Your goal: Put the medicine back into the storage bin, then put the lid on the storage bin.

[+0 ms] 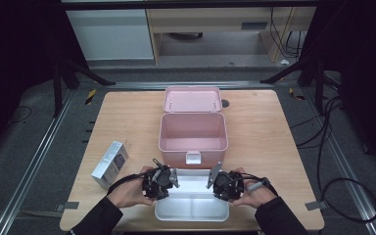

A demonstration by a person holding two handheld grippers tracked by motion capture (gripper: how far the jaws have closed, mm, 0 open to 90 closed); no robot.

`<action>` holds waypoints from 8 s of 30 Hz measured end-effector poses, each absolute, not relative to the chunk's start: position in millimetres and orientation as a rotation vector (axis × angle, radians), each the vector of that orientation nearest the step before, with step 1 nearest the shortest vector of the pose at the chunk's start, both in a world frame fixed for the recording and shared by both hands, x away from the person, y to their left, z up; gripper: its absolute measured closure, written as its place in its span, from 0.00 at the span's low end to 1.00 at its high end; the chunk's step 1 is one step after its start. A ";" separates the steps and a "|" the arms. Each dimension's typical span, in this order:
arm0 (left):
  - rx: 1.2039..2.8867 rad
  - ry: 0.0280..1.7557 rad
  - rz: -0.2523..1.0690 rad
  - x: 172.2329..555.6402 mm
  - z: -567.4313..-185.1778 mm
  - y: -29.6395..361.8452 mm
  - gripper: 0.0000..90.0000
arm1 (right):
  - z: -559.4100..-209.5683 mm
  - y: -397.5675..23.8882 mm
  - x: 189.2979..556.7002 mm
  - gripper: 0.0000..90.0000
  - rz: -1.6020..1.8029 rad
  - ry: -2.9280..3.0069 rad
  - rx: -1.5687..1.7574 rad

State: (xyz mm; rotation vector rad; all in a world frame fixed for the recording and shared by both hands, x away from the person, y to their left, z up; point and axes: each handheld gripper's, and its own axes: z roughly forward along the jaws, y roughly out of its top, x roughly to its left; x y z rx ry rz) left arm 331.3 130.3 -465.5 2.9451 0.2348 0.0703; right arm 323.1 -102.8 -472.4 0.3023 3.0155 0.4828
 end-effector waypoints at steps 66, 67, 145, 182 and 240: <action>2.283 1.322 0.545 381.0 -426.4 309.5 0.25 | -463.8 -225.3 369.4 0.29 0.755 2.299 1.183; 2.291 1.326 0.541 381.4 -428.1 309.7 0.25 | -463.5 -225.4 369.1 0.29 0.759 2.297 1.181; 2.390 0.889 0.392 435.6 -291.0 153.8 0.62 | -469.8 -223.9 371.8 0.34 0.731 2.376 1.111; 2.591 0.738 0.230 482.6 -360.7 67.7 0.62 | -471.8 -224.2 372.6 0.34 0.727 2.391 1.091; 2.415 0.638 0.606 378.9 -331.2 190.4 0.43 | -456.3 -218.5 366.8 0.36 0.841 2.342 1.048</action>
